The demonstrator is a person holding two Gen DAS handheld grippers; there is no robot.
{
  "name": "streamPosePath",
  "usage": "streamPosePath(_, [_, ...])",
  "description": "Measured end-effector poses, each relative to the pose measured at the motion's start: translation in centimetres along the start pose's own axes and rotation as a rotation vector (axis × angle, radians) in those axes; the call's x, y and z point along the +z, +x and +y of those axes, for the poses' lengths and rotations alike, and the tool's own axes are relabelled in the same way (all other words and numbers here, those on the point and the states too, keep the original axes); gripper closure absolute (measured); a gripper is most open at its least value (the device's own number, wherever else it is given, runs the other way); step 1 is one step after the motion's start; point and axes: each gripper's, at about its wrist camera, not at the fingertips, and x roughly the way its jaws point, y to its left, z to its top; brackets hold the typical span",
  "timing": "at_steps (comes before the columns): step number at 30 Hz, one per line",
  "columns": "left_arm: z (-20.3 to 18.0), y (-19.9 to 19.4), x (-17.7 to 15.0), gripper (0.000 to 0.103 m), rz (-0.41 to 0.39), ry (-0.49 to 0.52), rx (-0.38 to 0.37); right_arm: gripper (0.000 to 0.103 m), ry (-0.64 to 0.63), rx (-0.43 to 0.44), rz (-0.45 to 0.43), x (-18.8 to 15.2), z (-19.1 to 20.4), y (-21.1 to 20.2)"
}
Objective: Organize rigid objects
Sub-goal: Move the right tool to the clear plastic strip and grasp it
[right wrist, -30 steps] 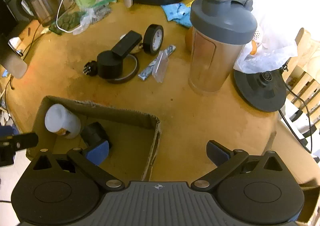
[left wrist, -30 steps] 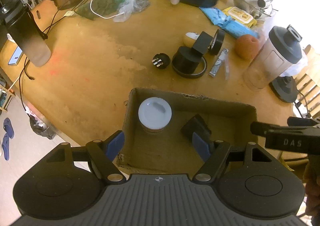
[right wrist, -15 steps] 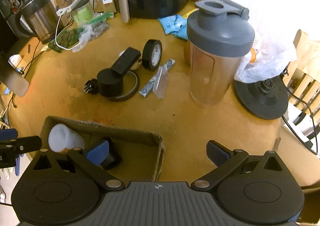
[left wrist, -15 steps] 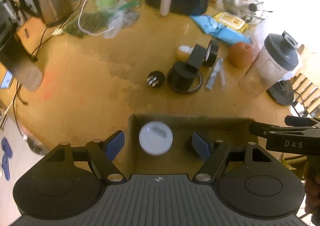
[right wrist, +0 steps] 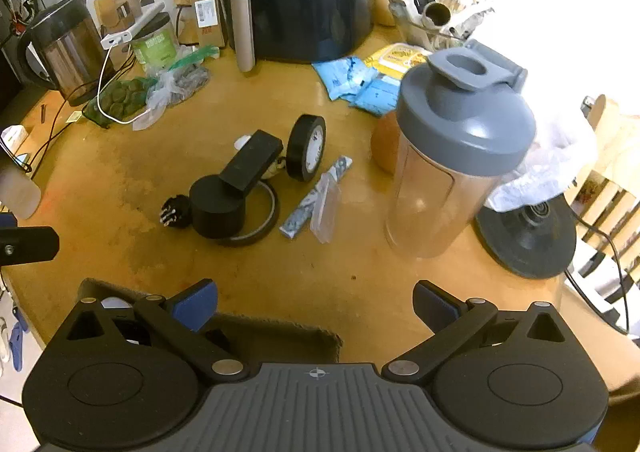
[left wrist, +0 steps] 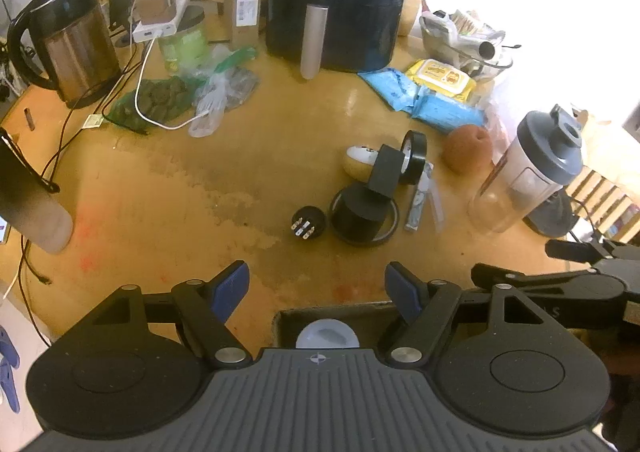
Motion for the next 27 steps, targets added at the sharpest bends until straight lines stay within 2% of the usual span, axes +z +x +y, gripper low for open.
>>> streamPosePath(9, [1.0, 0.2, -1.0, 0.028, 0.022, 0.025, -0.019, 0.002, -0.021, -0.028, -0.036, 0.0, 0.8, 1.8])
streamPosePath(18, [2.3, 0.2, -2.8, 0.028, 0.063, 0.005, -0.023, 0.019, -0.064, -0.049, -0.04, 0.6, 1.5, 4.3])
streamPosePath(25, [3.5, -0.1, -3.3, 0.028, 0.066, -0.04, -0.011, 0.038, -0.101, -0.075, -0.037, 1.5, 1.9, 6.6])
streamPosePath(27, [3.9, -0.2, -3.4, 0.028, 0.068, -0.053, -0.006, 0.04, -0.107, -0.084, -0.037, 1.8, 2.0, 7.2])
